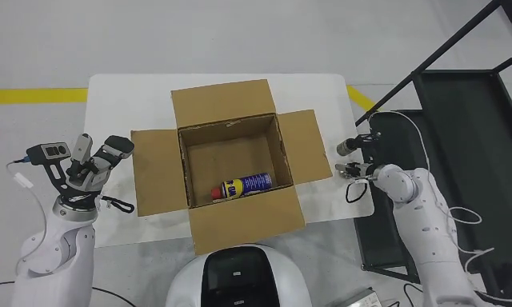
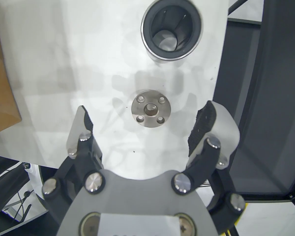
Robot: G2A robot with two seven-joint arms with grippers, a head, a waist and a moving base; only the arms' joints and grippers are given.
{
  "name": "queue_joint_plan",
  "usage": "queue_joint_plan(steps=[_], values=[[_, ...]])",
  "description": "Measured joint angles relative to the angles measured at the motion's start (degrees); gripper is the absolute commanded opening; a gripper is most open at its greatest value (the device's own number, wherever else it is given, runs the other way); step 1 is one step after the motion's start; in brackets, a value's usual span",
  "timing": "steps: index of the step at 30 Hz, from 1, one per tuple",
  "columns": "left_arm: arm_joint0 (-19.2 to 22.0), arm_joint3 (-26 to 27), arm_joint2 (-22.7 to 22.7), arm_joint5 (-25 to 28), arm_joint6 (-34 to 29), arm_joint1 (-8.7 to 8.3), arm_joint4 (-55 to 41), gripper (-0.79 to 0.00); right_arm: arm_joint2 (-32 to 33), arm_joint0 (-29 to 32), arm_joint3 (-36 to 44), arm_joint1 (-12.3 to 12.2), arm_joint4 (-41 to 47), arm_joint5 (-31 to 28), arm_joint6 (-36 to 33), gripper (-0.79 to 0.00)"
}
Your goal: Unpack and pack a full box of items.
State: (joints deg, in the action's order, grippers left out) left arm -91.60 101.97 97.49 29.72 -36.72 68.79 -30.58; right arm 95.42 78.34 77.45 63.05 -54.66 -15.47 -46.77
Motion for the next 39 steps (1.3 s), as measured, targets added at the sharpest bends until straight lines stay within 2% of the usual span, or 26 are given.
queue_joint_plan(steps=[6, 11, 17, 22, 27, 35, 39], values=[[0.0, 0.0, 0.0, 0.0, 0.0, 0.0, 0.0, 0.0, 4.9, 5.0, 9.0, -0.8, 2.3, -0.7, -1.7, 0.0], [0.0, 0.0, 0.0, 0.0, 0.0, 0.0, 0.0, 0.0, 8.5, 8.7, 16.3, -1.1, 7.1, -1.9, -0.2, 0.0], [0.0, 0.0, 0.0, 0.0, 0.0, 0.0, 0.0, 0.0, 9.3, 10.5, 22.7, -1.3, 12.4, -6.3, 1.5, 0.0], [0.0, 0.0, 0.0, 0.0, 0.0, 0.0, 0.0, 0.0, 7.2, 9.9, 27.3, -1.4, 15.8, -11.2, 2.5, 0.0], [0.0, 0.0, 0.0, 0.0, 0.0, 0.0, 0.0, 0.0, 2.5, 8.2, 30.9, -1.6, 16.6, -16.3, 2.3, 0.0], [0.0, 0.0, 0.0, 0.0, 0.0, 0.0, 0.0, 0.0, -6.2, 3.3, 32.8, -1.5, 13.7, -18.9, 2.7, 0.0], [0.0, 0.0, 0.0, 0.0, 0.0, 0.0, 0.0, 0.0, -7.3, 2.5, 32.5, -1.5, 13.5, -19.1, 2.7, 0.0]])
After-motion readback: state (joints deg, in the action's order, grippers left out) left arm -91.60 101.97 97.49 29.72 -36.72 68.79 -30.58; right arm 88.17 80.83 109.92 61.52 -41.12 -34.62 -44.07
